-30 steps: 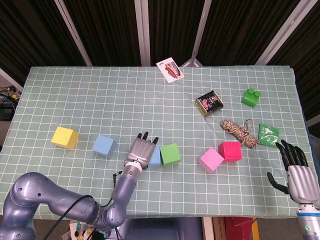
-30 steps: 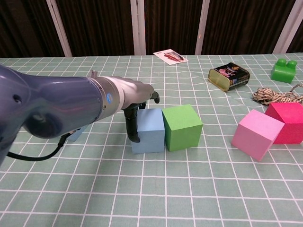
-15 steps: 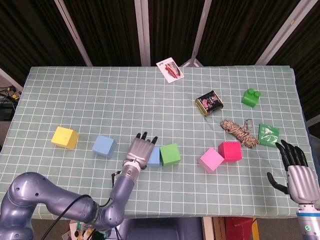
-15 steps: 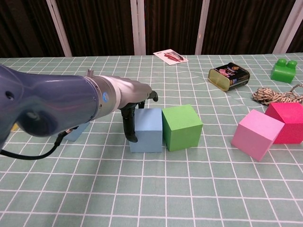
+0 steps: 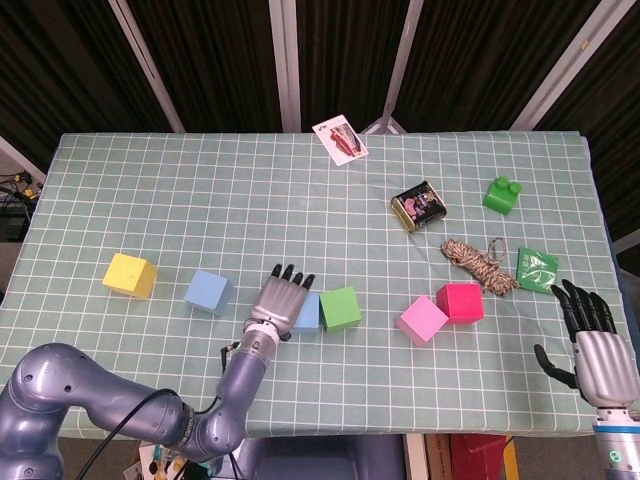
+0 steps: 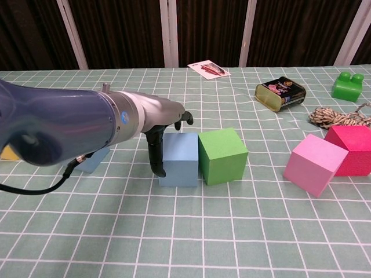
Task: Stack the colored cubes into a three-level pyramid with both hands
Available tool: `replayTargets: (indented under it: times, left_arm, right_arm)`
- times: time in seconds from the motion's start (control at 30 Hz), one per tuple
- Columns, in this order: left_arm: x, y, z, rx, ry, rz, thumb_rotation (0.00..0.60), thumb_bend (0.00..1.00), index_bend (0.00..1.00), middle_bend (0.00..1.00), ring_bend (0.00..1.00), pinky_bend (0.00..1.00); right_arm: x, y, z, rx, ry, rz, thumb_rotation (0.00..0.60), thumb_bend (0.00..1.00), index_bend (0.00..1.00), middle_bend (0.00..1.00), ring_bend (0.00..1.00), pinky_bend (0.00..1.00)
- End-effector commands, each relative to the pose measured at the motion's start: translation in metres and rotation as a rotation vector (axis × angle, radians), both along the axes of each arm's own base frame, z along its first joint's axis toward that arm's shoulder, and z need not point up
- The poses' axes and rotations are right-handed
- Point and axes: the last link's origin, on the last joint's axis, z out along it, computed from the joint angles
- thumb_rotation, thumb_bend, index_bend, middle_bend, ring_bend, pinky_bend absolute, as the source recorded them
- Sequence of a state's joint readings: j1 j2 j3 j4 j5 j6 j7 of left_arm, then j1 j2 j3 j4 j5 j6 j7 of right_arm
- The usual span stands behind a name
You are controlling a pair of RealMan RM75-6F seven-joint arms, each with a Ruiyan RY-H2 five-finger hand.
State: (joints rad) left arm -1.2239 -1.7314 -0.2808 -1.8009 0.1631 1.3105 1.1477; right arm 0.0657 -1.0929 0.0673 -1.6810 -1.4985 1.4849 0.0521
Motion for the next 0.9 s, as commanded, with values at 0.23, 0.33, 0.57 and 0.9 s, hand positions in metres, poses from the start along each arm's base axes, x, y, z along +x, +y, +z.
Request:
replayTargets:
  times: [0.23, 0.33, 0.57, 0.9]
  left_arm:
    - [-0.001, 0.001, 0.026, 0.031, -0.042, -0.009, 0.6, 0.09, 0.0, 0.0, 0.0, 0.0]
    - [-0.003, 0.0, 0.044, 0.056, -0.084, -0.014, 0.6, 0.09, 0.0, 0.0, 0.0, 0.0]
    - [-0.031, -0.012, 0.101, 0.155, -0.167, -0.036, 0.6, 0.09, 0.0, 0.0, 0.0, 0.0]
    - [-0.117, -0.06, 0.172, 0.281, -0.21, 0.0, 0.6, 0.09, 0.0, 0.0, 0.0, 0.0]
  right_arm:
    - [0.0, 0.0, 0.0, -0.002, 0.005, 0.002, 0.6, 0.34, 0.0, 0.0, 0.0, 0.0]
    - [0.0, 0.001, 0.001, -0.004, 0.008, 0.003, 0.6, 0.34, 0.0, 0.0, 0.0, 0.0]
    - [-0.002, 0.001, 0.002, 0.001, 0.02, -0.002, 0.6, 0.34, 0.0, 0.0, 0.0, 0.0]
    - [0.004, 0.0, 0.0, 0.025, 0.047, 0.01, 0.6, 0.34, 0.0, 0.0, 0.0, 0.0]
